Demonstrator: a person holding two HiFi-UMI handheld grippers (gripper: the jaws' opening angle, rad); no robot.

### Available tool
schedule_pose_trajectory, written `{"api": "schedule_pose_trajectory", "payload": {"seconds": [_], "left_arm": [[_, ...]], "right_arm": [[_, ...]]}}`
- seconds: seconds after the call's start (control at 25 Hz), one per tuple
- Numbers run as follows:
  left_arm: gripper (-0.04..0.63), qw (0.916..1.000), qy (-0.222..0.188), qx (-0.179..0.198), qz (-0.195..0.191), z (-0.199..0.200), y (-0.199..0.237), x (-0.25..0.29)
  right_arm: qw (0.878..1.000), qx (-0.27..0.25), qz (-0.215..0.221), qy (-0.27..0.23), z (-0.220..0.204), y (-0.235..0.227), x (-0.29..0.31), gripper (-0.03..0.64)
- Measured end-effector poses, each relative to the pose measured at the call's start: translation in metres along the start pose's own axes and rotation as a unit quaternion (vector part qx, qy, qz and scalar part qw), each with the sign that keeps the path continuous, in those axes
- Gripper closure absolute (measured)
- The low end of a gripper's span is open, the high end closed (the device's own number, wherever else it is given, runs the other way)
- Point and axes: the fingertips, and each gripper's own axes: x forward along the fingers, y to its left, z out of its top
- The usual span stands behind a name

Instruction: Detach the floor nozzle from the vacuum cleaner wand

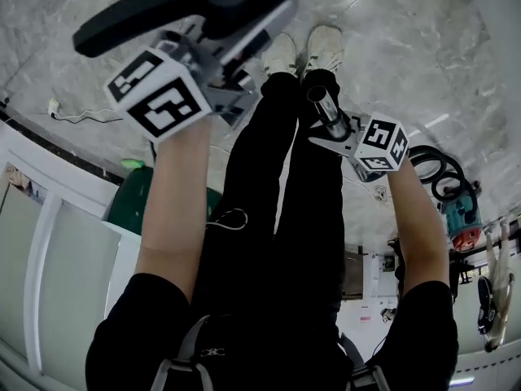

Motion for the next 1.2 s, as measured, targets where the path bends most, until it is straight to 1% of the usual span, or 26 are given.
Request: {"api": "schedule_pose_trajectory", "payload": {"seconds": [0.04,0.08,0.12,0.16,0.2,0.24,0.32,0.44,0.52,0.6,0.64,0.76,0.92,1.08,1.2], "left_arm": [[0.491,0.9994,-0.031,-0.009,0.011,0.032,0.017,-0.013],[0.491,0.9982,-0.047,-0.024,0.027,0.053,0.035,-0.022],[0.491,0.9966,-0.050,-0.043,0.050,0.059,0.051,-0.029],[0.491,0.9946,-0.040,-0.057,0.077,0.053,0.065,-0.037],[0.491,0.9928,-0.022,-0.059,0.102,0.040,0.076,-0.043],[0.491,0.9918,0.000,-0.050,0.118,0.026,0.083,-0.047],[0.491,0.9899,0.041,-0.028,0.133,-0.004,0.089,-0.049],[0.491,0.9855,0.077,-0.032,0.148,-0.040,0.093,-0.048],[0.491,0.9842,0.087,-0.039,0.149,-0.054,0.092,-0.043],[0.491,0.9845,0.092,-0.058,0.137,-0.063,0.088,-0.031],[0.491,0.9848,0.094,-0.065,0.130,-0.066,0.086,-0.024],[0.491,0.9864,0.092,-0.070,0.117,-0.062,0.079,-0.013],[0.491,0.9887,0.081,-0.064,0.109,-0.049,0.071,-0.010],[0.491,0.9881,0.106,-0.046,0.101,-0.057,0.069,-0.007],[0.491,0.9857,0.126,-0.048,0.101,-0.072,0.072,-0.005]], "right_arm": [[1.000,0.008,-0.012,0.009,-0.016,-0.001,-0.007,0.558],[0.999,0.011,-0.045,0.022,-0.029,-0.008,-0.014,0.558],[0.996,0.007,-0.084,0.037,-0.038,-0.016,-0.020,0.558],[0.991,-0.004,-0.120,0.052,-0.044,-0.025,-0.024,0.558],[0.986,-0.017,-0.150,0.065,-0.047,-0.033,-0.028,0.558],[0.982,-0.028,-0.174,0.072,-0.048,-0.041,-0.032,0.558],[0.975,-0.032,-0.211,0.070,-0.042,-0.056,-0.040,0.558],[0.966,-0.026,-0.252,0.048,-0.028,-0.071,-0.050,0.558],[0.959,-0.032,-0.277,0.041,-0.021,-0.079,-0.052,0.558],[0.953,-0.035,-0.297,0.046,-0.019,-0.086,-0.049,0.558],[0.951,-0.034,-0.302,0.052,-0.019,-0.090,-0.047,0.558],[0.949,-0.037,-0.307,0.069,-0.021,-0.092,-0.035,0.558],[0.948,-0.041,-0.311,0.057,-0.008,-0.088,-0.026,0.558],[0.939,-0.042,-0.339,0.043,0.002,-0.095,-0.033,0.558],[0.934,-0.043,-0.353,0.042,0.005,-0.100,-0.037,0.558]]}}
